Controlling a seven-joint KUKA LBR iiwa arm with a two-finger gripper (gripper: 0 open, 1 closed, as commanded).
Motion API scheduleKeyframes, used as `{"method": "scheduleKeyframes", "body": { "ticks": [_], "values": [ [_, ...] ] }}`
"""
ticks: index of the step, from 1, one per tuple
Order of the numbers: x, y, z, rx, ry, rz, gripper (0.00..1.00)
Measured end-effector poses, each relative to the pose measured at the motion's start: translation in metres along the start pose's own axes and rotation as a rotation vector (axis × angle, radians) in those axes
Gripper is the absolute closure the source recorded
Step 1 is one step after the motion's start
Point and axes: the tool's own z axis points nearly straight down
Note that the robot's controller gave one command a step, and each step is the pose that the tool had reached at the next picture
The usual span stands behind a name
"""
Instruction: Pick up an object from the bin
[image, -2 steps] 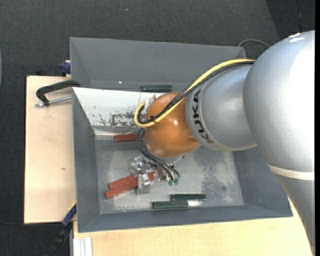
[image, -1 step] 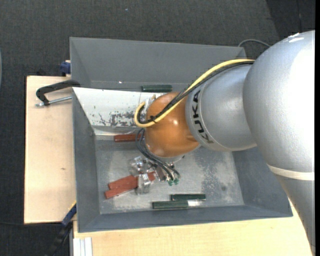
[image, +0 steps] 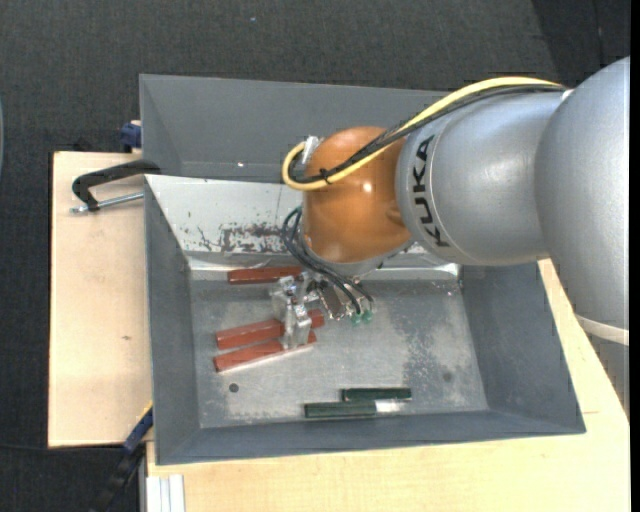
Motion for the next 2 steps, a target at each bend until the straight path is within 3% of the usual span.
{"method": "scheduleKeyframes", "body": {
  "ticks": [1,2],
  "values": [
    [0.013,0.011,-0.066,0.002,0.0,0.022,1.0],
    [-0.008,0.0,-0.128,0.001,-0.007,0.008,1.0]
  ]
}}
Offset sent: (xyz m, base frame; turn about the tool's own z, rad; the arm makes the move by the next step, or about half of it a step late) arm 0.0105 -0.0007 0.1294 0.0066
